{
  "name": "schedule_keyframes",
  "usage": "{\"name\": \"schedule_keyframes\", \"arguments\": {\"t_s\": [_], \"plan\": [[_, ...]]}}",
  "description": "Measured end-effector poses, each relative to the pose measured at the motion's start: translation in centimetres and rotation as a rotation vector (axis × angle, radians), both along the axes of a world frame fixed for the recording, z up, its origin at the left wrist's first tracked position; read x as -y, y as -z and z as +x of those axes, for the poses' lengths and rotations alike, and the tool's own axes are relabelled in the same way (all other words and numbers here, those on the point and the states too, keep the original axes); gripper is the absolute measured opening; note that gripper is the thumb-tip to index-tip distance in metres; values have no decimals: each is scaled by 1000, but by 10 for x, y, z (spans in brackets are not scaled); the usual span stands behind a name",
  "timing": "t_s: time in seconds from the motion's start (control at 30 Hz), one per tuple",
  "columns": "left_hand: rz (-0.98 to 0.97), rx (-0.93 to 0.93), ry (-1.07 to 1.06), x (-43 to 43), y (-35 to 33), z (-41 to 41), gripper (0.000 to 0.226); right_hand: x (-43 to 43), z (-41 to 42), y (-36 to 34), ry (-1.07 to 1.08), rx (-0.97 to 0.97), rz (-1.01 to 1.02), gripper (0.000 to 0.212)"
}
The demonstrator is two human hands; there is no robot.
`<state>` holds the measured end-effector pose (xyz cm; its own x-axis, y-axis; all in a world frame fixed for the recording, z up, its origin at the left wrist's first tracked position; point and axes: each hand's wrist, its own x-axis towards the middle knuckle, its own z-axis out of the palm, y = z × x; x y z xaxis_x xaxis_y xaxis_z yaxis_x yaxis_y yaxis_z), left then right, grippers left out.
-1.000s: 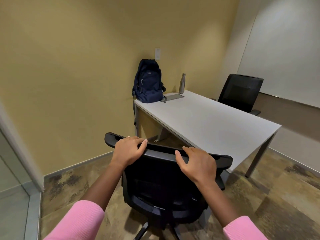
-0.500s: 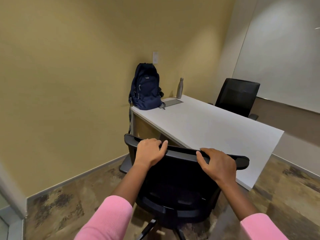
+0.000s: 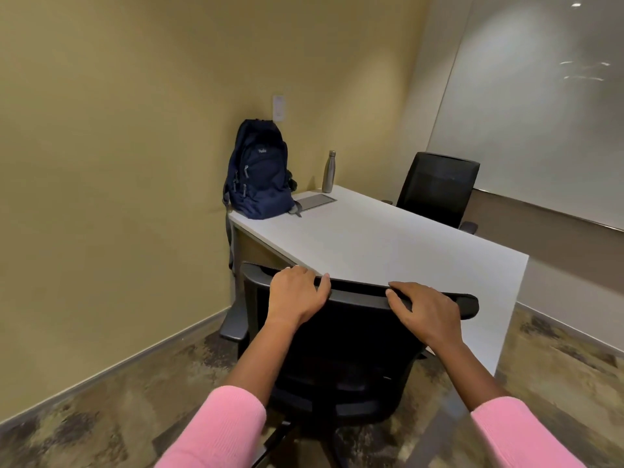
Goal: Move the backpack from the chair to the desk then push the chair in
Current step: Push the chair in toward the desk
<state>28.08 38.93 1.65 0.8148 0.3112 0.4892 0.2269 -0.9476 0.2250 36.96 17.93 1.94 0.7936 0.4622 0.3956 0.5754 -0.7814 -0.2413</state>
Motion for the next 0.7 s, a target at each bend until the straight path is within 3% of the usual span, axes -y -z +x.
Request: {"name": "schedule_keyframes", "arguments": {"t_s": [0.27,0.43,0.7], "plan": [[-3,10,25,-27,2,24,43,-16,21,0,-17,-60,-21,45],[0,13,54,-44,1,37,62,-7,38,-11,-78,-186,-110,43],[-16,-4,142,-98,-2,56,49,-32,47,-10,66,-106,-109,41]]}}
